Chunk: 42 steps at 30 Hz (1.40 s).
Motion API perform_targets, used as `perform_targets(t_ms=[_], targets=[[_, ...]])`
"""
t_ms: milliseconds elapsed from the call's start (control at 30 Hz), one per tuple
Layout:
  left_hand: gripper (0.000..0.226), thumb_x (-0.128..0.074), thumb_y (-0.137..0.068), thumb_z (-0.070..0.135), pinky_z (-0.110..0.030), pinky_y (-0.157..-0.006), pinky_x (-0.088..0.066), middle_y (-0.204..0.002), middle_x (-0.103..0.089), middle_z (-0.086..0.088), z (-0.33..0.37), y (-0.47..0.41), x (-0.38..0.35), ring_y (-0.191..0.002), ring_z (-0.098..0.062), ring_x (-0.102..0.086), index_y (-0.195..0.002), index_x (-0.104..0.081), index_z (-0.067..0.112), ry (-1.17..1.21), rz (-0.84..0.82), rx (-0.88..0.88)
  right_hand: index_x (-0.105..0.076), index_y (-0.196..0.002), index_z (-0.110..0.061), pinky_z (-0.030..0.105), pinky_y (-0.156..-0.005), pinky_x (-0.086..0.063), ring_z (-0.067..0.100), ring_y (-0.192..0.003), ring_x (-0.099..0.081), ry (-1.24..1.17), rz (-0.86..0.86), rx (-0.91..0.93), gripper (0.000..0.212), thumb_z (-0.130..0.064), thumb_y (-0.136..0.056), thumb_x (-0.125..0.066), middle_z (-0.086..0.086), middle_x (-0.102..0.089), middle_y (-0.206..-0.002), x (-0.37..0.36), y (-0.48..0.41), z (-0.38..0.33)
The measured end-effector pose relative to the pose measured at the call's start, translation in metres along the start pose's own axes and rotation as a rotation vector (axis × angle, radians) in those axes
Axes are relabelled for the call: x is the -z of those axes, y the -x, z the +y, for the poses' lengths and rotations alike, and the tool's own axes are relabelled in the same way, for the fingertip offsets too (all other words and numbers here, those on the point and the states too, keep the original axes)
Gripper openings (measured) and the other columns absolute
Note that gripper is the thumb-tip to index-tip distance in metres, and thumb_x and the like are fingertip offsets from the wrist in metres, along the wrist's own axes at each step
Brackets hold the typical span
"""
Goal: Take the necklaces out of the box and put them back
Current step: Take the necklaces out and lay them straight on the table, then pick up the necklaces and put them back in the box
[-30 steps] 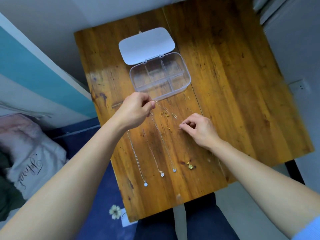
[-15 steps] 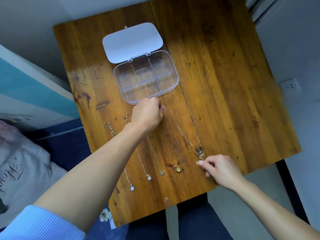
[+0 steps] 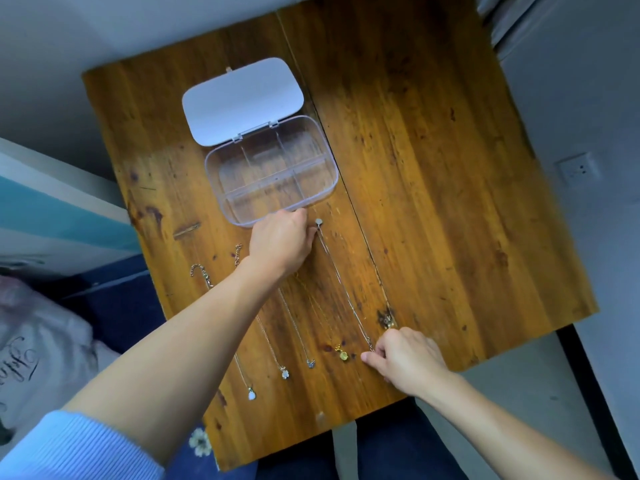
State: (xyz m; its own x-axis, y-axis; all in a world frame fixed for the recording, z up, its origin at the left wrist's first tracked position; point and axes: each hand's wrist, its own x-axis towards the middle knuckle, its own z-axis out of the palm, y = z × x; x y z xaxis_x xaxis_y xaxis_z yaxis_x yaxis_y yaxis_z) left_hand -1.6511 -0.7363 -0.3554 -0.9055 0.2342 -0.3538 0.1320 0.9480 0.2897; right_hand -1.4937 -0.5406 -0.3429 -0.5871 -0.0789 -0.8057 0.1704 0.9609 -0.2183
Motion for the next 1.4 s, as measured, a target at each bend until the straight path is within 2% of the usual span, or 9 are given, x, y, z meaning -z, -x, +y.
perform_targets(t_ms=[133, 233, 367, 467, 600, 767, 933, 1167, 1400], targets=[[0.029, -0.05, -0.094, 0.04, -0.038, -0.068, -0.048, -0.092, -0.07, -0.01, -0.007, 0.013, 0.006, -0.088, -0.037, -0.064, -0.093, -0.058, 0.012, 0.072, 0.029, 0.046, -0.063, -0.087, -0.021, 0.033, -0.078, -0.05, 0.024, -0.087, -0.062, 0.119, 0.004, 0.045, 0.035, -0.054, -0.09, -0.055, -0.001, -0.064, -0.086, 0.012, 0.0, -0.004], [0.028, -0.053, -0.092, 0.043, -0.037, -0.068, -0.046, -0.088, -0.072, -0.009, -0.025, 0.031, 0.01, -0.088, -0.037, -0.064, -0.094, -0.062, 0.017, 0.159, 0.068, 0.187, -0.066, -0.103, -0.019, 0.036, -0.078, -0.053, 0.025, -0.09, -0.064, 0.196, 0.054, 0.081, 0.039, -0.054, -0.09, -0.054, 0.002, -0.068, -0.094, 0.026, 0.0, -0.013], [0.024, -0.057, -0.091, 0.041, -0.041, -0.068, -0.054, -0.079, -0.07, -0.006, -0.054, 0.06, 0.015, -0.081, -0.033, -0.064, -0.09, -0.065, 0.019, 0.275, 0.133, 0.361, -0.062, -0.113, -0.021, 0.032, -0.075, -0.049, 0.023, -0.091, -0.066, 0.162, 0.174, 0.184, 0.035, -0.049, -0.093, -0.053, 0.0, -0.072, -0.095, 0.046, -0.004, -0.037], [0.024, -0.059, -0.091, 0.042, -0.041, -0.066, -0.055, -0.072, -0.067, -0.003, -0.071, 0.079, 0.013, -0.074, -0.028, -0.063, -0.089, -0.065, 0.019, 0.322, 0.169, 0.459, -0.065, -0.108, -0.023, 0.029, -0.076, -0.052, 0.017, -0.085, -0.067, 0.046, 0.226, 0.249, 0.03, -0.047, -0.092, -0.056, -0.007, -0.072, -0.088, 0.048, -0.018, -0.063], [0.023, -0.059, -0.091, 0.041, -0.036, -0.065, -0.053, -0.074, -0.063, 0.001, -0.079, 0.091, 0.008, -0.073, -0.022, -0.061, -0.09, -0.064, 0.019, 0.329, 0.157, 0.482, -0.064, -0.104, -0.025, 0.035, -0.079, -0.052, 0.023, -0.088, -0.067, 0.055, 0.287, 0.223, 0.03, -0.051, -0.089, -0.058, -0.003, -0.073, -0.089, 0.035, -0.043, -0.09], [0.025, -0.057, -0.091, 0.045, -0.043, -0.072, -0.058, -0.087, -0.069, -0.002, -0.082, 0.09, -0.002, -0.081, -0.027, -0.065, -0.094, -0.061, 0.021, 0.321, 0.054, 0.473, -0.066, -0.094, -0.022, 0.033, -0.072, -0.049, 0.027, -0.084, -0.067, 0.085, 0.346, 0.216, 0.023, -0.044, -0.093, -0.057, 0.001, -0.073, -0.087, 0.022, -0.052, -0.096], [0.025, -0.057, -0.091, 0.042, -0.044, -0.074, -0.057, -0.091, -0.07, -0.004, -0.078, 0.089, -0.001, -0.084, -0.027, -0.065, -0.097, -0.062, 0.019, 0.317, 0.076, 0.459, -0.061, -0.096, -0.018, 0.034, -0.07, -0.048, 0.028, -0.081, -0.065, 0.089, 0.305, 0.229, 0.023, -0.036, -0.098, -0.046, 0.003, -0.071, -0.087, 0.014, -0.054, -0.098], [0.028, -0.058, -0.09, 0.045, -0.037, -0.076, -0.05, -0.092, -0.071, -0.008, -0.045, 0.091, -0.01, -0.09, -0.033, -0.065, -0.088, -0.064, 0.017, 0.301, -0.038, 0.439, -0.058, -0.079, -0.023, 0.033, -0.061, -0.045, 0.018, -0.066, -0.057, -0.258, 0.321, 0.193, 0.017, -0.033, -0.093, -0.056, -0.008, -0.059, -0.066, 0.036, -0.043, -0.084], [0.041, -0.068, -0.082, 0.051, -0.037, -0.077, -0.047, -0.098, -0.071, -0.01, -0.027, 0.085, -0.024, -0.095, -0.035, -0.064, -0.095, -0.067, 0.012, 0.28, -0.146, 0.494, -0.063, -0.064, -0.016, 0.021, -0.056, -0.042, 0.003, -0.053, -0.05, -0.576, 0.484, 0.272, 0.019, -0.008, -0.08, -0.072, -0.004, -0.064, -0.062, 0.085, -0.032, -0.077]])
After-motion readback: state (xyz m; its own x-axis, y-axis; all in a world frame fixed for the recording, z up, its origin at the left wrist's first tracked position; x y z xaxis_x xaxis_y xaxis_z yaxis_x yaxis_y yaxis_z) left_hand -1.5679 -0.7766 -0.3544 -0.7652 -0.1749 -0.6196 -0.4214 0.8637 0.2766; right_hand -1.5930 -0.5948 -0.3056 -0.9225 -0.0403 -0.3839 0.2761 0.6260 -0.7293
